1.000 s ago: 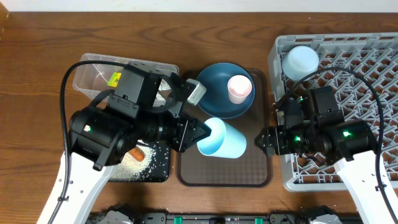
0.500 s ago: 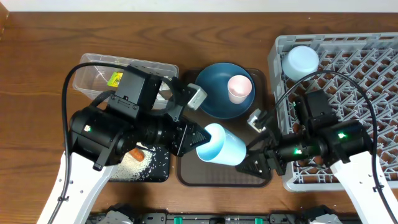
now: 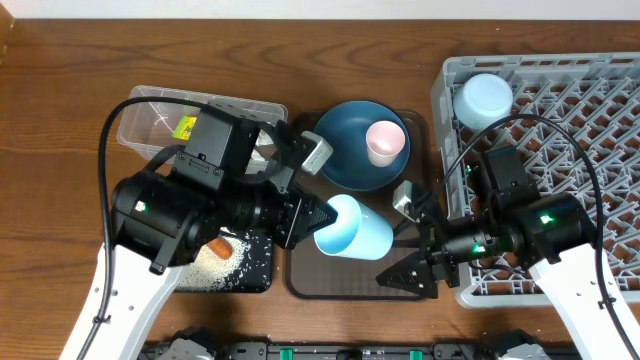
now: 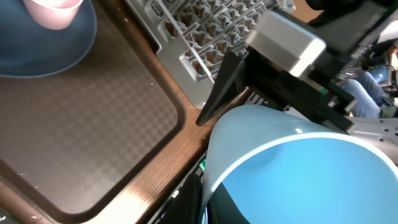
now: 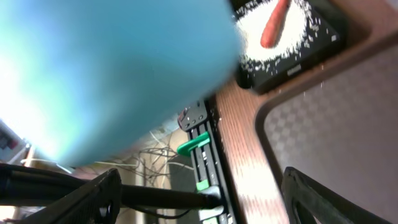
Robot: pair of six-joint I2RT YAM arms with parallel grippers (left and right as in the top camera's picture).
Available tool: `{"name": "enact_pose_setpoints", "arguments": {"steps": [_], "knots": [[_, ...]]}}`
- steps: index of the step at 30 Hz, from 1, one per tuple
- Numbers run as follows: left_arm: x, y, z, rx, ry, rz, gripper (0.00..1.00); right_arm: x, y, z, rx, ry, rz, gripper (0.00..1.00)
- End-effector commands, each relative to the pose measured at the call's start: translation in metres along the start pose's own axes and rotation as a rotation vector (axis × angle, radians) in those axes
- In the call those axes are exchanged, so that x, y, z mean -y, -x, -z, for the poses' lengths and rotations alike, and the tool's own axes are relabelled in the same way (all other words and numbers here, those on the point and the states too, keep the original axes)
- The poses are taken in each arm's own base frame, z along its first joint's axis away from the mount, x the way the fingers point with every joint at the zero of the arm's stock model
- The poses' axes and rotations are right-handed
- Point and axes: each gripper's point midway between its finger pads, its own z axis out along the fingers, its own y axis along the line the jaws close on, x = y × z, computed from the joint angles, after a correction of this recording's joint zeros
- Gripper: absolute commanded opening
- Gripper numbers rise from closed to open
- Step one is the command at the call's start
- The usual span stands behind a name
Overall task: Sort waste into correct bins and load items into the dishwasher rack
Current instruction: 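Carry the blue cup right while the right gripper approaches it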
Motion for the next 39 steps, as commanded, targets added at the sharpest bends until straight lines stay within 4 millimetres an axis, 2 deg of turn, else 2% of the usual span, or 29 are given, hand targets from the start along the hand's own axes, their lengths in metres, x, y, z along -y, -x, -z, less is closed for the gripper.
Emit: {"name": "enact_pose_setpoints", "arguments": {"steps": [1, 3, 6, 10, 16, 25, 30, 39], "knots": [[-0.001, 0.002, 0.003, 0.016, 0.022, -0.002, 0.06, -0.018, 0.013, 0.003, 0.060, 0.073, 0.169, 0.83], [-0.001, 0.002, 0.003, 0.013, 0.019, 0.003, 0.06, -0.024, 0.020, 0.004, 0.101, 0.106, 0.272, 0.84], [0.003, 0.002, 0.000, -0.001, -0.022, 0.012, 0.06, -0.022, 0.028, 0.004, 0.130, 0.101, 0.346, 0.84], [0.008, 0.003, -0.007, -0.032, -0.083, 0.032, 0.06, -0.019, 0.037, 0.005, 0.155, 0.085, 0.408, 0.84], [0.001, 0.006, -0.016, -0.059, -0.083, 0.054, 0.06, -0.022, 0.044, 0.007, 0.184, 0.101, 0.446, 0.82], [-0.002, 0.011, -0.021, -0.055, -0.083, 0.051, 0.06, -0.022, 0.044, 0.007, 0.185, 0.100, 0.444, 0.68], [-0.005, 0.009, -0.023, -0.064, -0.082, 0.059, 0.06, -0.021, 0.047, 0.007, 0.192, 0.096, 0.458, 0.49], [-0.012, 0.002, -0.028, -0.084, -0.064, 0.064, 0.07, -0.019, 0.055, 0.008, 0.209, 0.087, 0.438, 0.43]]}}
